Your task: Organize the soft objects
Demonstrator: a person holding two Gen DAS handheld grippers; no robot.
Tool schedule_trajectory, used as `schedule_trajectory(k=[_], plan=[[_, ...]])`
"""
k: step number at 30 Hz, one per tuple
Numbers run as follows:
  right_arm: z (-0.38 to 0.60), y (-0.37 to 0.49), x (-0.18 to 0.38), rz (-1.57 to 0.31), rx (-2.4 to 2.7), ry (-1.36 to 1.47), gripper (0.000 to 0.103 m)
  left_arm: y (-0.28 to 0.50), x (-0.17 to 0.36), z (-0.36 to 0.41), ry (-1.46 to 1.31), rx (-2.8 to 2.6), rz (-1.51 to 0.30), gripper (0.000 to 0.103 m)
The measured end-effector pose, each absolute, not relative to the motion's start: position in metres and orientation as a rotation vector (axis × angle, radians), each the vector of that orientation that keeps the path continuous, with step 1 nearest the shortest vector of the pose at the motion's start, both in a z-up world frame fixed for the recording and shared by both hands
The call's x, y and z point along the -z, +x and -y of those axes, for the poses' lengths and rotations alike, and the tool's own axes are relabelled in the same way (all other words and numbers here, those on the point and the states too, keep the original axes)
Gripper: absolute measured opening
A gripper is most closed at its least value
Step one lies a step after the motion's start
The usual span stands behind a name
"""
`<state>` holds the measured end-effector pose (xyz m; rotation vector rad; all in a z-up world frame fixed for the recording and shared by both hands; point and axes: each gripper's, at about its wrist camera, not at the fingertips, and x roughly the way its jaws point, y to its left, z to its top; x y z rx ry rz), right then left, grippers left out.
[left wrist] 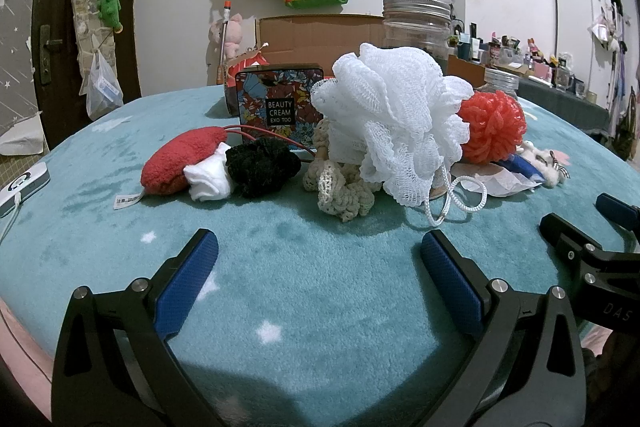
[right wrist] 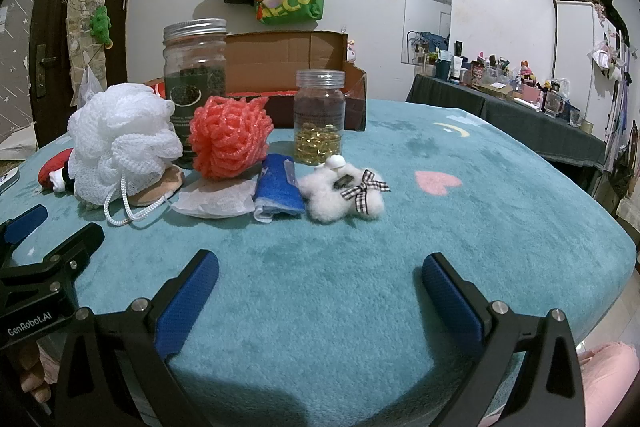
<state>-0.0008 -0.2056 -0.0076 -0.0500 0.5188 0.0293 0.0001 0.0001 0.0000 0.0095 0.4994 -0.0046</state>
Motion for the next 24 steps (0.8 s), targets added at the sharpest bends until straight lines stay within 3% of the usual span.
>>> schedule_trajectory(k=[13,24], plan=[[0.204,0.0,0.003,-0.533,-0.046,-0.066,0.103,0.004,-0.02,0.003,0.016,0.037,-0.495,0.103],[0.212,0.015,-0.036,-0.468,-0.119,-0.034,0.103,0.015,-0.054,0.005,0.029,0.136,-0.45,0.103]])
